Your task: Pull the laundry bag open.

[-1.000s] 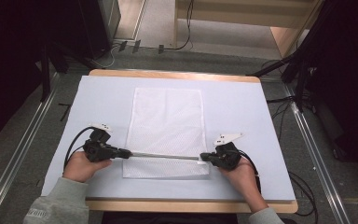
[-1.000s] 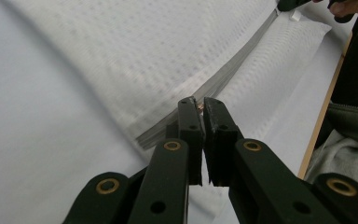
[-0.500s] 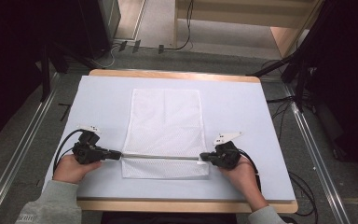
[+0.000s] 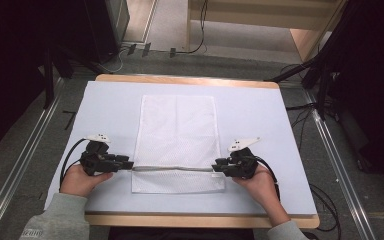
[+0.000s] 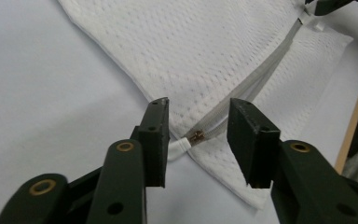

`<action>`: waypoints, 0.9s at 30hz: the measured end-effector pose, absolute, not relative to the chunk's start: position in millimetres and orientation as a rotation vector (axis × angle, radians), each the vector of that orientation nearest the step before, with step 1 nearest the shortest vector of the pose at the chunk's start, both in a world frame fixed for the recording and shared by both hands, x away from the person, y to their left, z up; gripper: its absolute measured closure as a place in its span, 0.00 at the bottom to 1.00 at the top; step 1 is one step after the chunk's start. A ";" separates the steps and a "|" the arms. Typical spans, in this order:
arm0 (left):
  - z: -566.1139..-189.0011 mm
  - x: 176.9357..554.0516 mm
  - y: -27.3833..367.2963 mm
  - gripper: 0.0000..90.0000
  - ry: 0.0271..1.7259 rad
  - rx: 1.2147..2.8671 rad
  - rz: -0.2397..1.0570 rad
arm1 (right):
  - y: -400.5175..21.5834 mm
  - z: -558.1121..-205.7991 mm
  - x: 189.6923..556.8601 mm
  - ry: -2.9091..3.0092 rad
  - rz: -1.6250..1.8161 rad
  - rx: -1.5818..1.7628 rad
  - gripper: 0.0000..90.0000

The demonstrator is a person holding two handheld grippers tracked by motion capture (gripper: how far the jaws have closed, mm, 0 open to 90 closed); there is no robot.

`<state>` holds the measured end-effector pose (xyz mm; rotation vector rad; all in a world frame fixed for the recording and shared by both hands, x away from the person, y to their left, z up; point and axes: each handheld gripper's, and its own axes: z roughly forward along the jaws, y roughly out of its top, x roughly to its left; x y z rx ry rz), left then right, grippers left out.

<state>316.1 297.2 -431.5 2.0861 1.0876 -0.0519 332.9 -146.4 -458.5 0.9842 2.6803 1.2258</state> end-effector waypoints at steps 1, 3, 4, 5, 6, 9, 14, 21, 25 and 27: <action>-431.4 316.6 297.5 0.58 1.085 2.077 -0.041 | -147.2 -457.0 333.3 2.668 1.239 0.980 0.68; -431.0 317.3 299.2 0.53 1.096 2.063 -0.015 | -149.5 -453.4 333.4 2.645 1.272 0.950 0.61; -431.0 317.5 299.9 0.51 1.103 2.060 -0.007 | -150.8 -452.1 333.6 2.633 1.282 0.936 0.58; -431.2 317.9 300.9 0.49 1.109 2.056 0.005 | -151.9 -451.2 333.4 2.624 1.287 0.943 0.56; -431.3 318.4 301.9 0.48 1.116 2.055 0.017 | -153.9 -450.8 334.4 2.613 1.290 0.947 0.54; -431.7 319.9 304.7 0.45 1.132 2.057 0.044 | -161.0 -451.2 337.8 2.586 1.287 0.984 0.51; -430.6 323.0 310.4 0.42 1.138 2.058 0.084 | -176.9 -452.1 344.4 2.536 1.288 1.072 0.49; -431.3 326.8 321.4 0.41 1.186 2.039 0.130 | -198.3 -452.5 350.0 2.470 1.288 1.163 0.47; -431.8 328.5 326.6 0.40 1.203 2.035 0.151 | -208.7 -453.0 352.3 2.441 1.295 1.191 0.47; -431.6 328.9 328.1 0.40 1.212 2.035 0.152 | -213.5 -453.4 353.3 2.426 1.299 1.212 0.46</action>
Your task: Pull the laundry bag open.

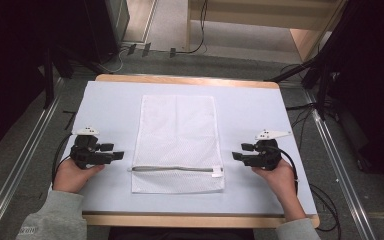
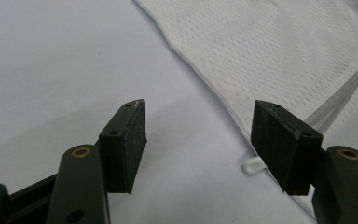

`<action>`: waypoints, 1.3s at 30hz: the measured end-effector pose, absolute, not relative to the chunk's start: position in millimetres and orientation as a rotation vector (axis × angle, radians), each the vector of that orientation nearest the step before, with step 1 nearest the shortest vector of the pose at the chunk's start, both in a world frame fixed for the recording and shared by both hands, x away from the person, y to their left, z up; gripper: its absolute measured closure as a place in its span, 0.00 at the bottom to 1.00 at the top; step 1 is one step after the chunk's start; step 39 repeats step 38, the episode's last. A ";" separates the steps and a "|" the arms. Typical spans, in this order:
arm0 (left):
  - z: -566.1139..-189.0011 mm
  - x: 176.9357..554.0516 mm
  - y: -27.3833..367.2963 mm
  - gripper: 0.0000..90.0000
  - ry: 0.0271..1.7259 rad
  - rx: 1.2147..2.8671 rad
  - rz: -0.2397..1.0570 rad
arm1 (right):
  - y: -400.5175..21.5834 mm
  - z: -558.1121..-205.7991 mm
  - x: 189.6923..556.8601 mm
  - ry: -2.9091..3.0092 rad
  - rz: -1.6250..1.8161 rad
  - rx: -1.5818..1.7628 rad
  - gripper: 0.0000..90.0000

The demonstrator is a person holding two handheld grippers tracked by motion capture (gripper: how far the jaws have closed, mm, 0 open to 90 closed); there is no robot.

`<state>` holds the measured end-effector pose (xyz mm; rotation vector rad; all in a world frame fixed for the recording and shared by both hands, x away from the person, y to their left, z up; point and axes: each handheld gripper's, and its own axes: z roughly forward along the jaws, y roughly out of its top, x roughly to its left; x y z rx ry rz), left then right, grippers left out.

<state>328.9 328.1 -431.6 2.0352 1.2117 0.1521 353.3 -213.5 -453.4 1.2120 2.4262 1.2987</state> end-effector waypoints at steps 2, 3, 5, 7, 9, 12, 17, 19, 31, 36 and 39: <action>-431.6 329.5 329.5 0.40 1.210 2.040 0.163 | -218.1 -453.8 354.5 2.405 1.297 1.231 0.45; -431.8 329.7 329.8 0.40 1.214 2.035 0.164 | -220.4 -454.1 355.0 2.399 1.296 1.240 0.44; -432.5 330.6 330.4 0.40 1.216 2.034 0.164 | -224.6 -454.8 356.2 2.386 1.297 1.258 0.43; -433.6 332.0 330.9 0.40 1.221 2.038 0.167 | -228.2 -455.5 357.2 2.373 1.295 1.273 0.43; -434.7 333.1 331.4 0.39 1.231 2.036 0.170 | -231.3 -456.1 358.3 2.360 1.293 1.288 0.42; -434.3 333.4 333.1 0.39 1.244 2.029 0.179 | -235.4 -457.5 360.1 2.352 1.286 1.309 0.41; -434.2 333.7 334.2 0.40 1.253 2.028 0.186 | -238.4 -459.8 362.6 2.340 1.271 1.342 0.40; -434.9 333.9 333.5 0.40 1.255 2.026 0.182 | -237.8 -460.4 362.9 2.341 1.269 1.347 0.40; -437.9 334.9 326.9 0.40 1.245 2.072 0.154 | -234.7 -462.7 363.5 2.354 1.250 1.348 0.39; -439.4 335.9 328.2 0.39 1.261 2.069 0.139 | -234.4 -463.7 364.2 2.356 1.237 1.359 0.39; -440.2 336.2 328.4 0.38 1.265 2.069 0.136 | -234.0 -464.3 364.6 2.358 1.234 1.361 0.38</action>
